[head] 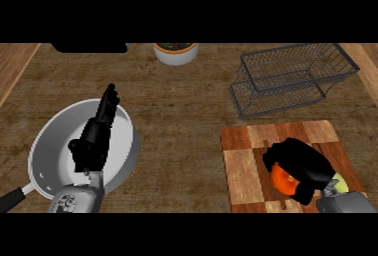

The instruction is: Pick the squash from the cutting board and place it in the tiered basket

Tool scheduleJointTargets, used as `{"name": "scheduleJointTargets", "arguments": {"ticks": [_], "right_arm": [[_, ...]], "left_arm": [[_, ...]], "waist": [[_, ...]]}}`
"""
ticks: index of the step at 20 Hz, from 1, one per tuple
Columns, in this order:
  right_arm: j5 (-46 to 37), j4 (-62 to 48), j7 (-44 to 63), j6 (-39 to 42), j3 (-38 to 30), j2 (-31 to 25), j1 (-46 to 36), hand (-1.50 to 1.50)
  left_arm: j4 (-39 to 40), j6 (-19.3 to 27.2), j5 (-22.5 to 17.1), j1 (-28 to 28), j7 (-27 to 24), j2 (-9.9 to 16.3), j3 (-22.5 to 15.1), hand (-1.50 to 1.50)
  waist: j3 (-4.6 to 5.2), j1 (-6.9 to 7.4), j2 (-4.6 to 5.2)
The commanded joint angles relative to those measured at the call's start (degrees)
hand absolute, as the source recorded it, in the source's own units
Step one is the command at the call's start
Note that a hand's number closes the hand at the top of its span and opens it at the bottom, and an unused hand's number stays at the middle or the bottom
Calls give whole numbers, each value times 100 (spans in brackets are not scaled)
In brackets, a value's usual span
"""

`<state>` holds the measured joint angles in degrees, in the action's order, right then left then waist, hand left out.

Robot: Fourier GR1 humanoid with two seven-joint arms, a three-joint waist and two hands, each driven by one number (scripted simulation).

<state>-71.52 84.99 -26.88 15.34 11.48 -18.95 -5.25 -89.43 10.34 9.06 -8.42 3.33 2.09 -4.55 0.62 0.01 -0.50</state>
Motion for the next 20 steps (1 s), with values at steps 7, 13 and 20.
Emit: {"name": "scheduleJointTargets", "arguments": {"ticks": [7, 13, 20], "right_arm": [[-1795, 618, 3930, 1042, 465, 1626, 13, 150], [-2084, 2118, 4670, 1786, 636, 1850, 27, 150], [-1779, 3915, 5270, 3299, 325, 1890, -1166, 150]], "left_arm": [[-46, -99, -68, -46, 38, 124, 115, 0], [80, 75, 82, 55, -95, -85, -17, 0], [-62, -98, -53, -166, 341, 72, 119, 0]], "waist": [[-56, -12, 32], [-58, -46, 29], [-55, -27, 11]]}}
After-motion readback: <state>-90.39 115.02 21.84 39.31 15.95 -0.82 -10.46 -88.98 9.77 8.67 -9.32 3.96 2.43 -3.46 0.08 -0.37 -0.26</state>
